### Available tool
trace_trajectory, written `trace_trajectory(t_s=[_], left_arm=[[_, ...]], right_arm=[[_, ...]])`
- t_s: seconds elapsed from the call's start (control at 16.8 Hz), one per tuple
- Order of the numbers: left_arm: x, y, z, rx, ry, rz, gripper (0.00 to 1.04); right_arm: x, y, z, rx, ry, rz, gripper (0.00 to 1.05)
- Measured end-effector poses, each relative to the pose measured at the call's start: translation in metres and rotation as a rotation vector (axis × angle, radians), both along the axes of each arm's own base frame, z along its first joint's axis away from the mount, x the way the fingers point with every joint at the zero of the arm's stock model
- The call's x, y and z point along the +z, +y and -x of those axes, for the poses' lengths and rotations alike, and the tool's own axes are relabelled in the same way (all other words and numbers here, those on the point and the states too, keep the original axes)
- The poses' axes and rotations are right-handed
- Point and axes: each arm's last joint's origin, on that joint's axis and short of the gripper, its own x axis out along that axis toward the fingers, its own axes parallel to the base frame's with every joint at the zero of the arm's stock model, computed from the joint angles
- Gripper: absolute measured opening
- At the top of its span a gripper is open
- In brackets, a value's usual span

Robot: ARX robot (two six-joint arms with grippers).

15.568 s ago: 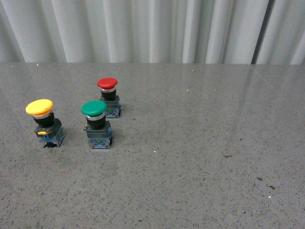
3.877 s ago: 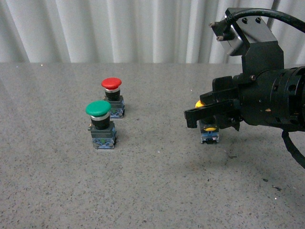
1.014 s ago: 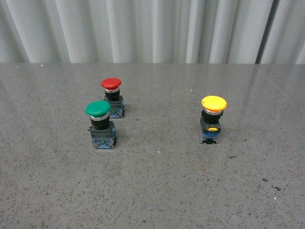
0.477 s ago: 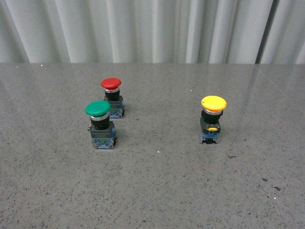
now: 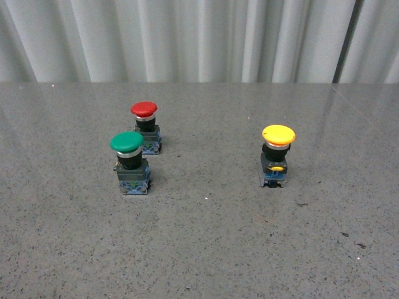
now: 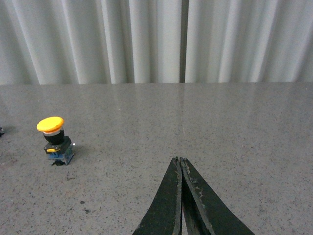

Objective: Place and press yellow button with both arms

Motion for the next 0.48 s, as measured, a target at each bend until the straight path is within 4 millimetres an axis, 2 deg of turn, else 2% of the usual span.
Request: trace_trajectory(t_s=[0.24,0.48], left_arm=[[0.0,0.0,0.0,0.0,0.0,0.0,0.98],[0.0,0.0,0.0,0.0,0.0,0.0,0.98]], right_arm=[[0.0001,0.0,0.0,0.0,-0.001,0.0,0.02],[0.0001,0.0,0.0,0.0,-0.001,0.0,0.44]])
